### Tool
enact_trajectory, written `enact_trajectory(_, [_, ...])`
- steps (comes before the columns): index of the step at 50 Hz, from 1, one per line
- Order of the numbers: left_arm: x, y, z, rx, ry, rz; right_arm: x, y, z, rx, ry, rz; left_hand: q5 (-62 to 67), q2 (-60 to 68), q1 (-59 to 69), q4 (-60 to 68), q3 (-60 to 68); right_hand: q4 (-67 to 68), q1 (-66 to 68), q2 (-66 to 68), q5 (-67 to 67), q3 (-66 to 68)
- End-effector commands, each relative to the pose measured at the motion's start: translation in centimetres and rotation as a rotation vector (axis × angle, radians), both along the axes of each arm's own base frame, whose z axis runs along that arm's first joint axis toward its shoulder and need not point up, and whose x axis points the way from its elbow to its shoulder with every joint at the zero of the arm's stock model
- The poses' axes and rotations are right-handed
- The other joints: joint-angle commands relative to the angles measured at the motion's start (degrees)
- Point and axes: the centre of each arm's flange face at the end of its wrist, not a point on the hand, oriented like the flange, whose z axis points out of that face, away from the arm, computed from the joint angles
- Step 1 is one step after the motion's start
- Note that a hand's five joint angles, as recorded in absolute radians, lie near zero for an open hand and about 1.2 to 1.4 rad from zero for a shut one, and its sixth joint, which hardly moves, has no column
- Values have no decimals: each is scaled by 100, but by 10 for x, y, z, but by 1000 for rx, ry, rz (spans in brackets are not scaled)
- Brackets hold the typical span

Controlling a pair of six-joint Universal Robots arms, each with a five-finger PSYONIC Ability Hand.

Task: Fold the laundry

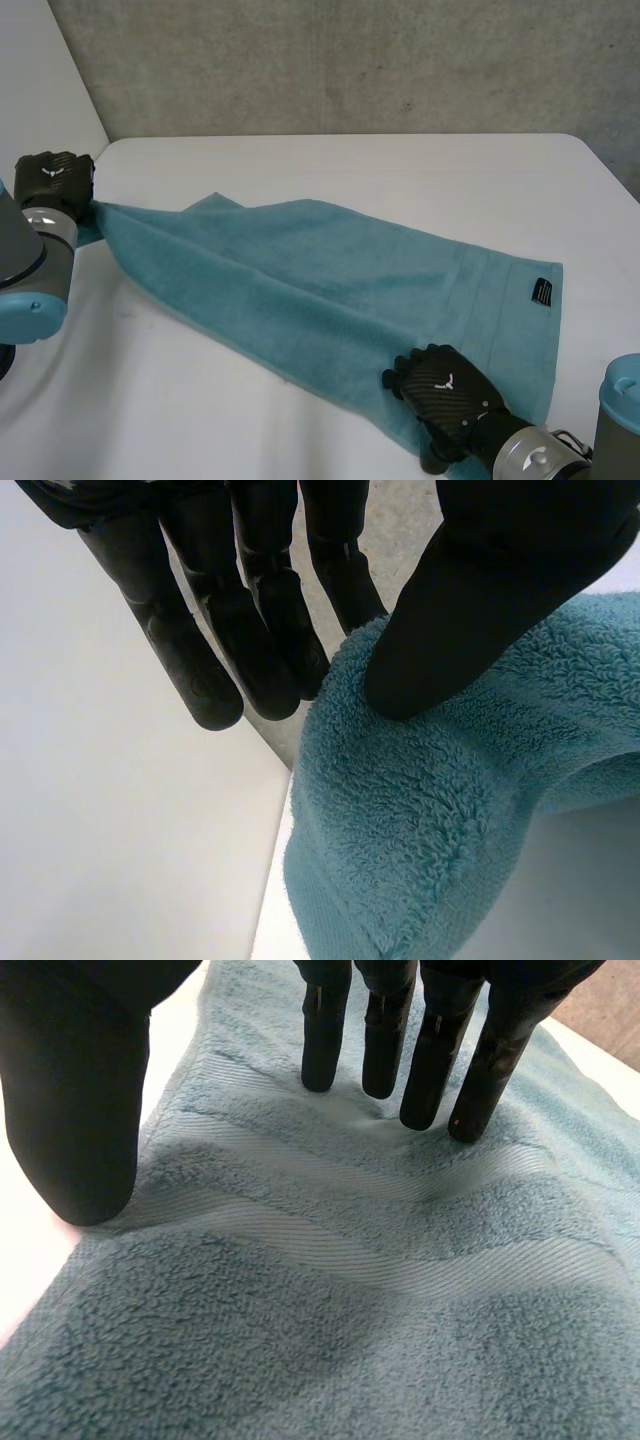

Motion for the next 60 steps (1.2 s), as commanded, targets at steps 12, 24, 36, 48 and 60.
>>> enact_trajectory(12, [0,1,0,1,1,0,-4,-18,4,-93,39,-21,1485,1127,1690,1153,1169,592,835,503,590,548])
enact_trajectory(24, [0,1,0,2,1,0,-18,-40,5,-134,71,-85,1485,1127,1690,1153,1169,1096,1340,1007,1095,1053])
enact_trajectory(36, [-1,3,-1,5,0,-4,-25,-58,17,-187,59,-138,1485,1127,1690,1153,1169,3579,3823,3490,3578,3536])
enact_trajectory(48, [-2,10,-2,22,-5,-8,-54,-102,27,-205,68,-308,1485,1127,1690,1153,1169,5666,5909,5577,5665,5622])
enact_trajectory(60, [1,60,11,156,-30,-30,-68,-111,113,-181,103,-365,1485,1127,1690,1153,1169,5666,5909,5577,5665,5622])
